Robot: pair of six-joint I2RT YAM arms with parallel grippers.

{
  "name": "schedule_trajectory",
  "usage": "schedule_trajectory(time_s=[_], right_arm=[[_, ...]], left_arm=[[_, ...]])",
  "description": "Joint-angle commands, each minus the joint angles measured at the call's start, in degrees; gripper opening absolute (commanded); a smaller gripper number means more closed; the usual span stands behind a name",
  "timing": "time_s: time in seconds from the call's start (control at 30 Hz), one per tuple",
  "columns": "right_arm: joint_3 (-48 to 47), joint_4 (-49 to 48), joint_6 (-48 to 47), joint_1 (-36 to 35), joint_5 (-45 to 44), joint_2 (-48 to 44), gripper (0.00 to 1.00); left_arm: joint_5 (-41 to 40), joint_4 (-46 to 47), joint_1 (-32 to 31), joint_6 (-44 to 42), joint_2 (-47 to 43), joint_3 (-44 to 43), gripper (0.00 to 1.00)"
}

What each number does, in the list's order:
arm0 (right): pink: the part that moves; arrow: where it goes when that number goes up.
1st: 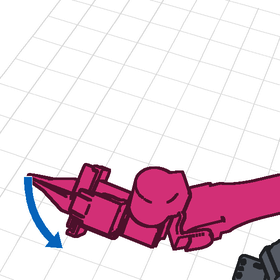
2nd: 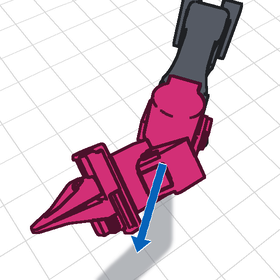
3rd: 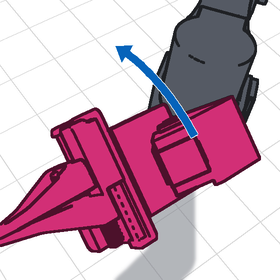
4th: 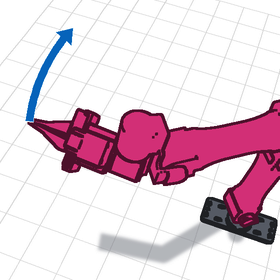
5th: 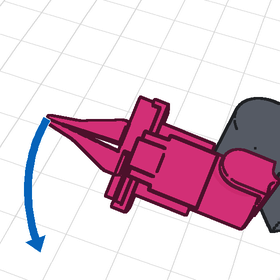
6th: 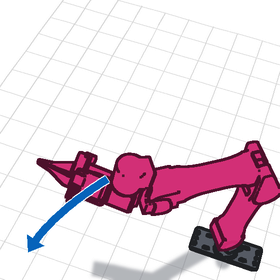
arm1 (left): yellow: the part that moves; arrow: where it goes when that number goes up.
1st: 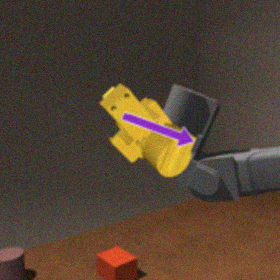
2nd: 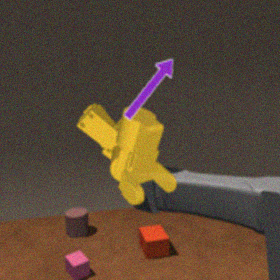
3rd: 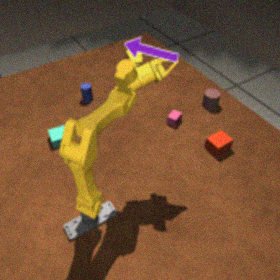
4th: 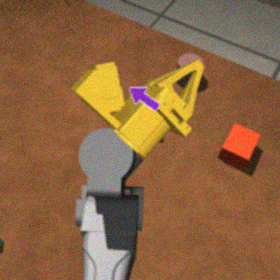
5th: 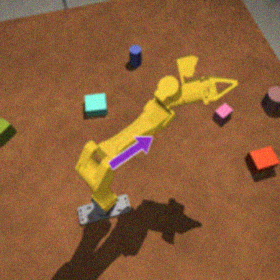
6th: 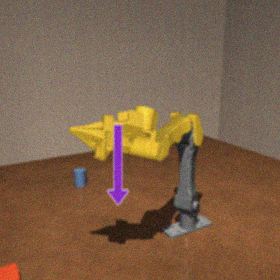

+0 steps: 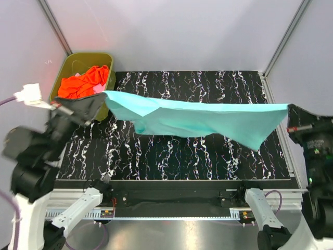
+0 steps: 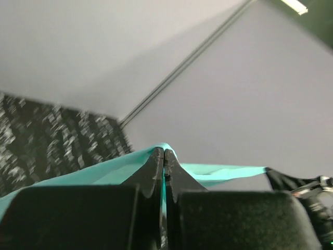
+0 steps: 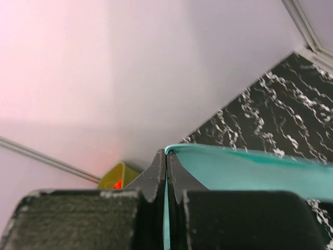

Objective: Fold and stack the t-shirts
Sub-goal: Flatten the tshirt out

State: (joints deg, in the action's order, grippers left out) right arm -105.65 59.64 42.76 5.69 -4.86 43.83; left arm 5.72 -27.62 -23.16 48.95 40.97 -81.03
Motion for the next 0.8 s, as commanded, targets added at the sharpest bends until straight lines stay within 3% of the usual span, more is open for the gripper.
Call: schedule_trajectory(time_s=[0.0,0.13,0.3,0.37,0.57,0.77], right_arm=[[-3.87,5.93,-1.10,0.19,2.84,0.46,0.00],[-0.19,2.95,-1.19,0.19,3.89,2.13,0.00],[4.57,-6.80,-2.33,0.19,6.70,8.36,0.00],[4.83,-10.92,-2.86,0.28,6.97,12.65,0.00],[1.69,-17.98,-3.91,0.19,8.38,19.88,0.00],[-4.92,-14.13,-6.90,0.19,7.94,19.19,0.00]], left_arm=[[2.63,-1.29,-0.22,1.86,-2.21,-6.67,0.00],[0.27,-5.24,-0.22,-1.83,2.16,-10.18,0.00],[-10.88,-7.19,-0.22,-10.25,12.70,-15.19,0.00],[-14.49,-7.10,0.04,-12.29,17.01,-20.98,0.00],[-15.64,-6.57,0.48,-15.90,30.39,-37.78,0.00],[-13.28,-6.49,0.57,-14.42,29.35,-37.10,0.00]])
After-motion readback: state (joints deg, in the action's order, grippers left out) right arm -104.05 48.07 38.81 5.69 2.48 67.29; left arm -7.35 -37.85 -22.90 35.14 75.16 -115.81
